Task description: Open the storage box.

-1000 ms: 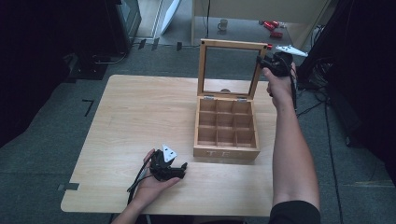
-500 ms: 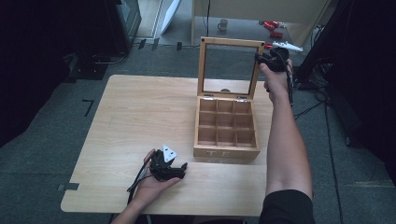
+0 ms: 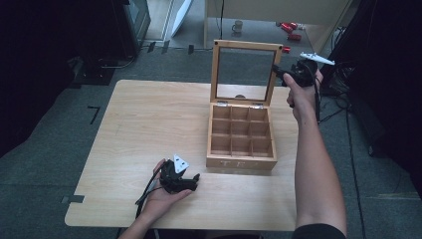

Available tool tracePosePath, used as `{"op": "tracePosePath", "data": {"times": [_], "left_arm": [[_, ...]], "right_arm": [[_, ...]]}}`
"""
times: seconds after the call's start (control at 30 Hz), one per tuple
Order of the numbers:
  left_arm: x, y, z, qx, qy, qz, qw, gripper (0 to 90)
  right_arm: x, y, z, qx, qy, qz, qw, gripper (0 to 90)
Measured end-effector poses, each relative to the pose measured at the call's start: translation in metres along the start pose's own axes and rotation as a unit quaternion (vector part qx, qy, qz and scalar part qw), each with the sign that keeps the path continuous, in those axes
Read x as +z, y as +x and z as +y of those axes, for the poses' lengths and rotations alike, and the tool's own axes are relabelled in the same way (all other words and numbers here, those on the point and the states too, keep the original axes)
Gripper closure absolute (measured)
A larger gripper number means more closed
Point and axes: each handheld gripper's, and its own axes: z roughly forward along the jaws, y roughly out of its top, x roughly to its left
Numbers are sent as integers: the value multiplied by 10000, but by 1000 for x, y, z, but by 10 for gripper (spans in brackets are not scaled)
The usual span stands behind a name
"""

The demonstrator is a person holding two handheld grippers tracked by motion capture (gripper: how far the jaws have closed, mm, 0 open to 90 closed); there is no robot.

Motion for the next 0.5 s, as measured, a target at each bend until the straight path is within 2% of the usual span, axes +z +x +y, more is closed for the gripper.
{"op": "tracePosePath", "data": {"times": [0.03,0.1,0.17,0.2,0.23,0.3,0.37,0.4,0.5], "left_arm": [[0,0,0,-3,0,0,10000,156],[0,0,0,-7,-4,5,10000,156],[0,-1,0,-7,-7,4,10000,157],[0,-1,0,-9,-15,2,10000,157],[0,-1,0,8,-9,-7,10000,157],[0,-2,-1,11,-8,-12,10000,156],[0,-2,-1,10,-9,-13,10000,156],[0,-2,-1,10,-9,-13,10000,156],[0,-1,-1,17,-8,-10,10000,157]], "right_arm": [[-11,2,-6,-118,-12,40,9999,124],[-22,5,-11,-177,-82,27,9998,95],[-34,6,-17,-129,-127,57,9998,77],[-34,6,-17,-129,-127,57,9998,77],[-47,6,-23,-40,-146,18,9999,71],[-51,6,-25,-30,-148,33,9999,69],[-68,6,-37,36,-108,26,9999,70],[-68,6,-37,36,-108,26,9999,70],[-84,10,-53,-168,17,-78,9998,70]]}}
